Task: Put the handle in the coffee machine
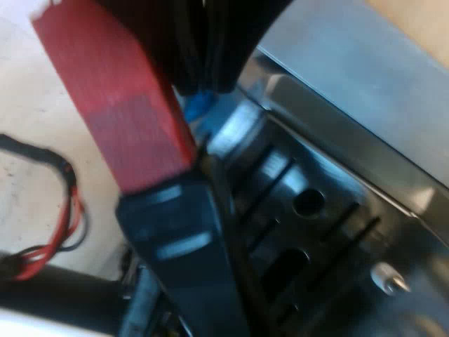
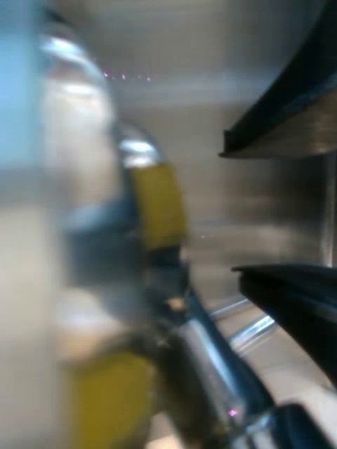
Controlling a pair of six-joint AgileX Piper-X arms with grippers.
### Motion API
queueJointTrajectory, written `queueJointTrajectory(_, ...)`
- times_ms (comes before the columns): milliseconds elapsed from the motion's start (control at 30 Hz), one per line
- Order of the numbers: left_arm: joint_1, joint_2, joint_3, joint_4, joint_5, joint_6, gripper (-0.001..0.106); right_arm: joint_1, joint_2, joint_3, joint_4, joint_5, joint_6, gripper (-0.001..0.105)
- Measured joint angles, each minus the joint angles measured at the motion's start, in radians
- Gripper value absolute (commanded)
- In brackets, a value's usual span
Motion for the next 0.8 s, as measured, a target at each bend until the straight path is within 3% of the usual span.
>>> queueJointTrajectory(167, -0.003, -0.023, 0.017, 0.002, 0.027, -0.034, 0.0, 0.007, -0.062, 0.058, 0.069, 0.013, 0.012, 0.04)
queueJointTrajectory(200, -0.003, -0.022, 0.017, -0.001, 0.034, -0.078, 0.0, 0.024, -0.105, 0.096, 0.098, -0.012, 0.015, 0.04)
queueJointTrajectory(500, -0.003, -0.022, 0.021, -0.035, 0.048, -0.168, 0.0, 0.15, -0.389, 0.369, 0.104, -0.069, 0.024, 0.04)
queueJointTrajectory(633, -0.004, -0.022, 0.023, -0.063, 0.059, -0.219, 0.0, 0.205, -0.493, 0.434, 0.104, -0.072, 0.024, 0.04)
queueJointTrajectory(800, -0.017, -0.027, 0.035, -0.081, 0.052, -0.253, 0.0, 0.227, -0.567, 0.453, 0.172, -0.108, 0.024, 0.04)
